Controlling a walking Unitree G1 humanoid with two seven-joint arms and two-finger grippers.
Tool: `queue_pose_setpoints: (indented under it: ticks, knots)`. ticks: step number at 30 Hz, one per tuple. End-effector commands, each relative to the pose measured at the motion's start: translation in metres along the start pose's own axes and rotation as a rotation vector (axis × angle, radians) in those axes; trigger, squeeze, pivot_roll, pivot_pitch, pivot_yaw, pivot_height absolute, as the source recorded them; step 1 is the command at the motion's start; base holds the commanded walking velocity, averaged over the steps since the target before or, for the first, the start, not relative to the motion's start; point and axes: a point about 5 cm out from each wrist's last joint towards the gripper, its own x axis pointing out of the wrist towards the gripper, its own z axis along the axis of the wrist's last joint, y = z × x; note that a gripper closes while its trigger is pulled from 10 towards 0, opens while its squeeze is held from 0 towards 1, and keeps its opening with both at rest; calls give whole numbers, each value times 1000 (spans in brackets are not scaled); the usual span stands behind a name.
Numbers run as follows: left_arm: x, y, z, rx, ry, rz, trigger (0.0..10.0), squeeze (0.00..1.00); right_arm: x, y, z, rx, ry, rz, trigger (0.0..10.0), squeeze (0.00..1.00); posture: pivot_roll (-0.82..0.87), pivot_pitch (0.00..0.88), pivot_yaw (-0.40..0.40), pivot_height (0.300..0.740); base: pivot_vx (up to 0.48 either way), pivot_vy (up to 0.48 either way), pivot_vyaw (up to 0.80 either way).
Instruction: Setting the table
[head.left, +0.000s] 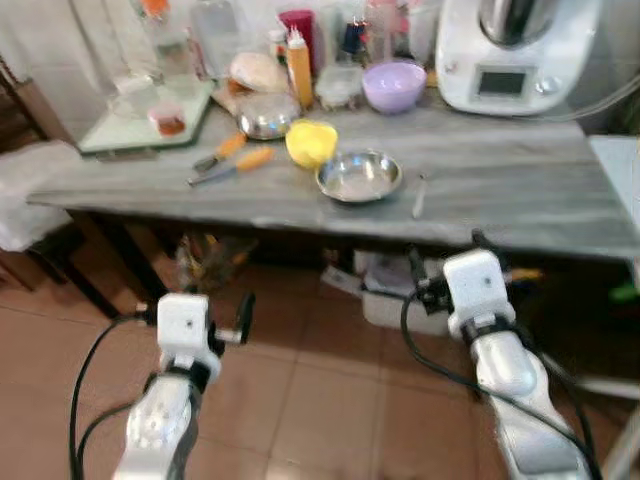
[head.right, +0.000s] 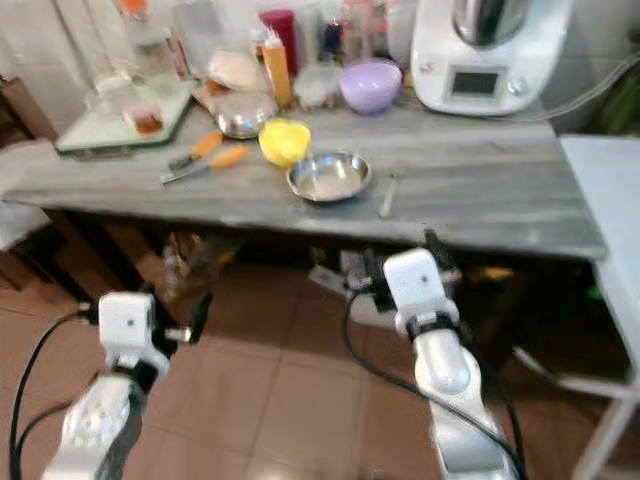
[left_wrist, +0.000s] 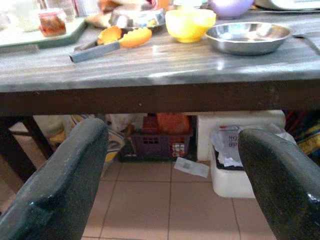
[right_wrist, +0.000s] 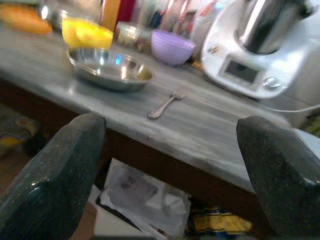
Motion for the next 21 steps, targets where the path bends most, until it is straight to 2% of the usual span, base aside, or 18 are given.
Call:
queue_pose_setpoints:
  ticks: [1,10,13,21]
  knots:
    - [-1,1,0,9,3,5,10000,0,1,1,4,-1,-14,11,10000,141,-216,93,120,740,-360,0,0]
    - [1,-2,1,8,3,-8,10000,0,2,1,5,-5,-18,12,10000,137,-226,108,120,740,-354,0,0]
    - [-1,-3,0,7,1,-27,10000,0,-2,-1,3,-10,-5,-1,10000,141,-237,125,130,740,-299,0,0]
    - [1,-3,5,8,8,-80,10000,0,-12,-3,8,3,3,-50,10000,141,-244,176,185,740,0,0,0]
